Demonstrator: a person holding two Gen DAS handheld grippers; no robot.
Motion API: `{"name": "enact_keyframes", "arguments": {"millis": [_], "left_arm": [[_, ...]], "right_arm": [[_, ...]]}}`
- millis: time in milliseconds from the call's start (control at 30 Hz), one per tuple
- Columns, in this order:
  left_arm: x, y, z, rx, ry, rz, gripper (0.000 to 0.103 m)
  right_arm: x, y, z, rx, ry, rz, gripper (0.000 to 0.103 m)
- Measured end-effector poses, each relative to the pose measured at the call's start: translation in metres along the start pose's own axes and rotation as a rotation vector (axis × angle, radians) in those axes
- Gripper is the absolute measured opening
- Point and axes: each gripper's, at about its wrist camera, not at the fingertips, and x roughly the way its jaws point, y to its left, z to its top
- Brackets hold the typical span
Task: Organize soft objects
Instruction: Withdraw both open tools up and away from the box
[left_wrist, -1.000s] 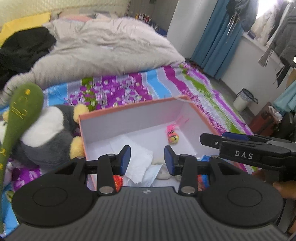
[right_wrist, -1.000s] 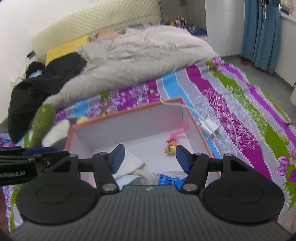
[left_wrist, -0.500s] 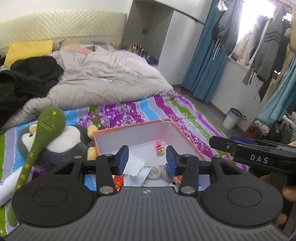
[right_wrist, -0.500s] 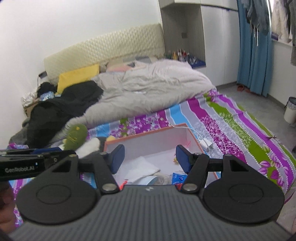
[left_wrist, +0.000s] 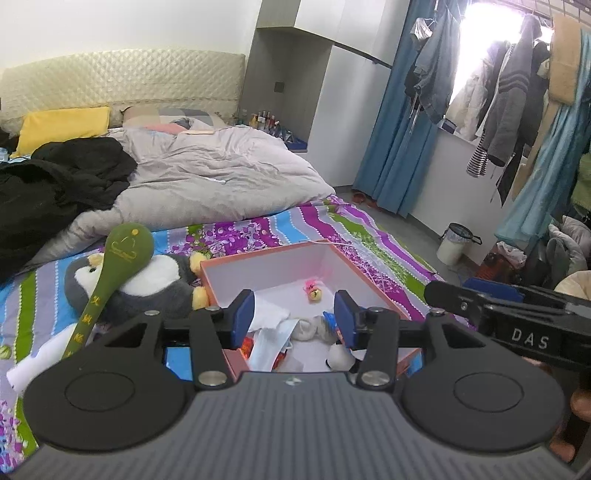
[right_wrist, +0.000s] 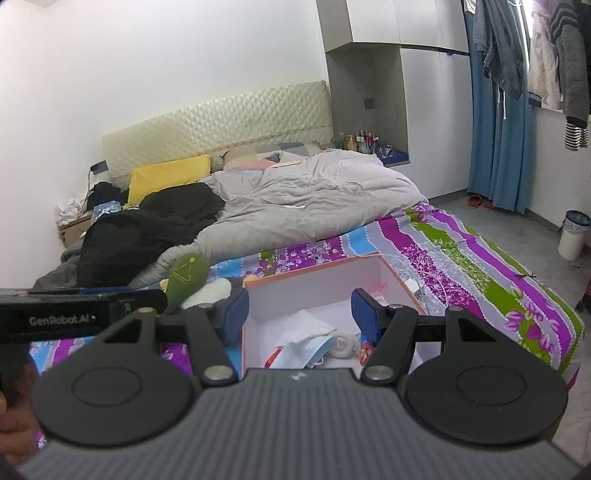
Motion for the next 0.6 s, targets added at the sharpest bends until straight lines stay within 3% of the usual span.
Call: {"name": "enact_keyframes", "arguments": {"millis": [233,600], "left_arm": [[-0.032,-0.007,-0.027,0.027,-0.024,0.022,0.06],[-0.041,-0.013,-0.058,0.039,-0.024,0.029,0.06]], "right_arm": [[-0.022,0.007,-0.027,0.011,-0.009,-0.012,0.064],[-0.027,0.008,-0.067,0.025,0.025,-0.024,0.064]]}}
